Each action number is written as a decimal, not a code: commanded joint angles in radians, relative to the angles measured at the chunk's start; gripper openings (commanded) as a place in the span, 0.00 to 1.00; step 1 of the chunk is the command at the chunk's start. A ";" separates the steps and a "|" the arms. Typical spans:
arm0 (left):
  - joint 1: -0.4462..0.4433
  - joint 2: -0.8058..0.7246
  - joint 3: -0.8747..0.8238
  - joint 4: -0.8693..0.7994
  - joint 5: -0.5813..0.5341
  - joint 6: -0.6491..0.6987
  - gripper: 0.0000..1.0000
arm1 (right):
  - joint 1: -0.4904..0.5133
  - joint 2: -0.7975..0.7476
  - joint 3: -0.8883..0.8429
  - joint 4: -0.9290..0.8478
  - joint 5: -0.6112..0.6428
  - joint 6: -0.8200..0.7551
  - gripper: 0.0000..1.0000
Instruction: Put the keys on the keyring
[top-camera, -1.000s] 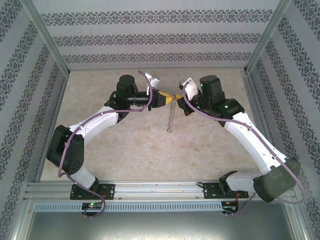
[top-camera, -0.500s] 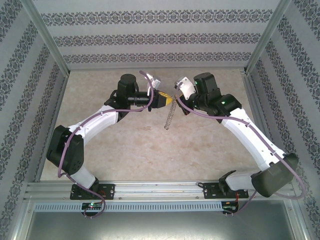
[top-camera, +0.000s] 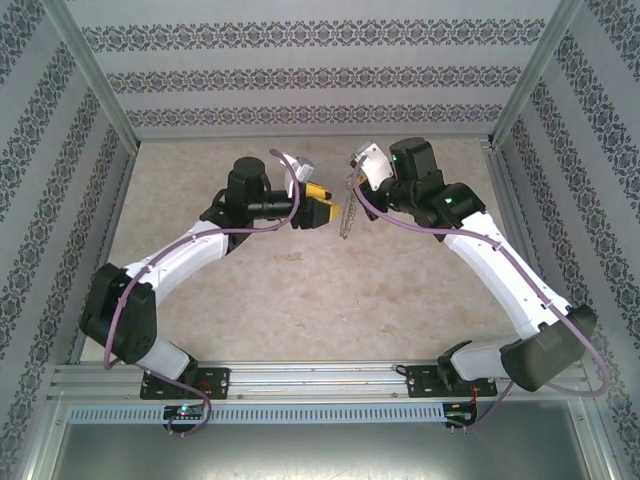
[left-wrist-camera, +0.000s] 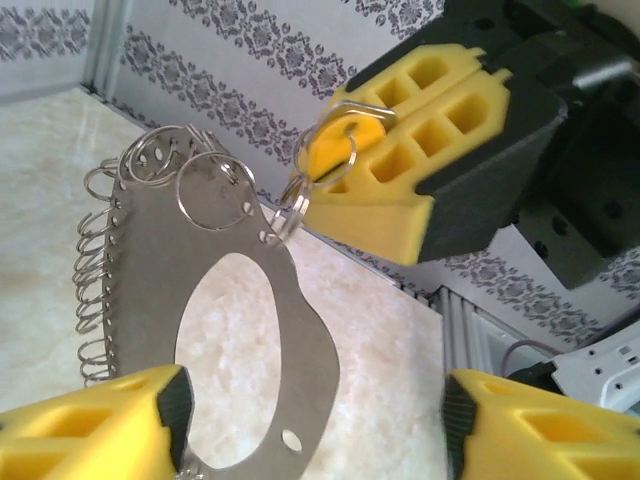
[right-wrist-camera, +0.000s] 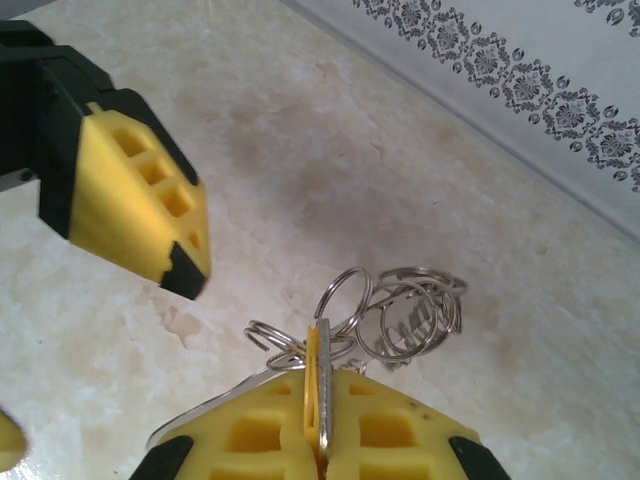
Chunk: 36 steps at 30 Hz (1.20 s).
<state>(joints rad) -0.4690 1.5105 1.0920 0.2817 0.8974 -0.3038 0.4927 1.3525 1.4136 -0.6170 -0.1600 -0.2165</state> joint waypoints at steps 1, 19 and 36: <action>0.023 -0.061 -0.041 0.064 -0.060 -0.022 0.78 | -0.011 0.018 0.044 0.039 0.012 -0.001 0.00; 0.115 -0.399 -0.347 0.066 -0.543 -0.128 1.00 | 0.010 0.180 0.116 0.078 -0.029 0.040 0.00; 0.141 -0.547 -0.423 -0.006 -0.614 -0.113 1.00 | 0.081 0.574 0.321 0.129 -0.122 0.107 0.00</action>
<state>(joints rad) -0.3439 0.9901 0.6895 0.2977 0.3050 -0.4088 0.5690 1.9221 1.7702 -0.5182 -0.2592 -0.1379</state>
